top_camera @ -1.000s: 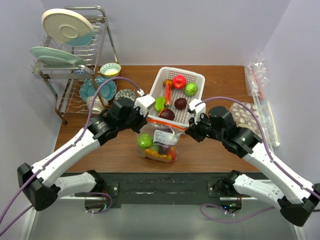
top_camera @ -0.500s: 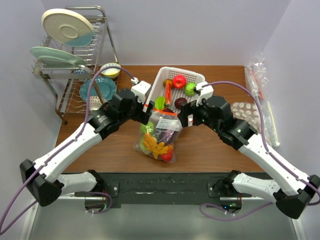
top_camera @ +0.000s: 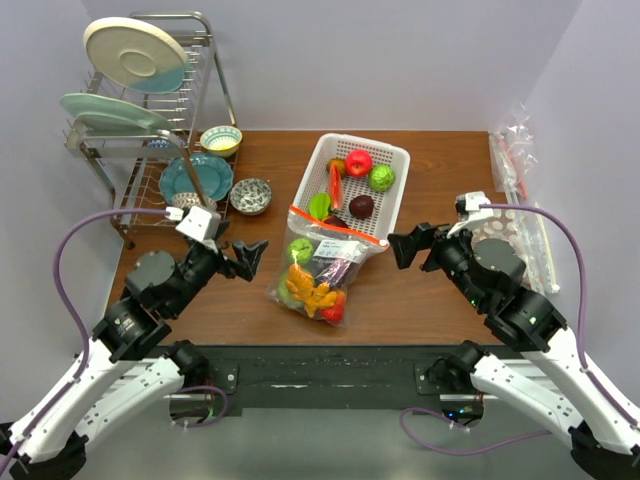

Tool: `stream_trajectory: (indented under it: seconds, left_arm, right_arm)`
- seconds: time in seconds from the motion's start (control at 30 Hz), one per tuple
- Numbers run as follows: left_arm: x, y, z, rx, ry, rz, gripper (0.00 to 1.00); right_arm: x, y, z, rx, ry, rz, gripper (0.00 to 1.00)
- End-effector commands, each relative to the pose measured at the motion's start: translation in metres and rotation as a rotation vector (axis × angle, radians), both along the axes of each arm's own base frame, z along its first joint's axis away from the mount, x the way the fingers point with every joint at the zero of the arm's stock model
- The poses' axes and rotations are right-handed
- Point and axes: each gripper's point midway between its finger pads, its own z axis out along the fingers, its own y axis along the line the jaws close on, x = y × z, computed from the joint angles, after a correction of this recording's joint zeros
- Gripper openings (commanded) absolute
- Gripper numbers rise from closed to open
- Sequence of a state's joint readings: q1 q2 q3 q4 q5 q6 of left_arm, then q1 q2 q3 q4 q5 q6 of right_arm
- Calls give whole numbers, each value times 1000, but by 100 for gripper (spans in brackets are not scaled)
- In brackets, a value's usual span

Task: Place the food in the zip-top bag and seal the zipper
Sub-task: Reset both arms

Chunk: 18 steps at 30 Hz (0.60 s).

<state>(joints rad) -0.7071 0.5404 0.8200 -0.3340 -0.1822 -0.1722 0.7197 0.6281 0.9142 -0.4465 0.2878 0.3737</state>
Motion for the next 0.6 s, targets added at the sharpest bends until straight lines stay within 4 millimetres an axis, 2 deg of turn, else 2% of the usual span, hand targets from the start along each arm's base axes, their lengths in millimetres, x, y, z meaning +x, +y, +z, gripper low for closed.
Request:
stream_trajectory:
  seconds: [0.0,0.23,0.57]
  left_arm:
    - [1,7,-6,-15,-47,26,100]
    - [-1,13,-23,5,-48,41,100]
    - [-3,11,-19,2,-55,25,100]
  right_arm:
    - [2,-1,-18,66,71,-55,99]
    - [-8,8,-30,60,85,27,99]
    - [-11,14,-38,84,94,52,99]
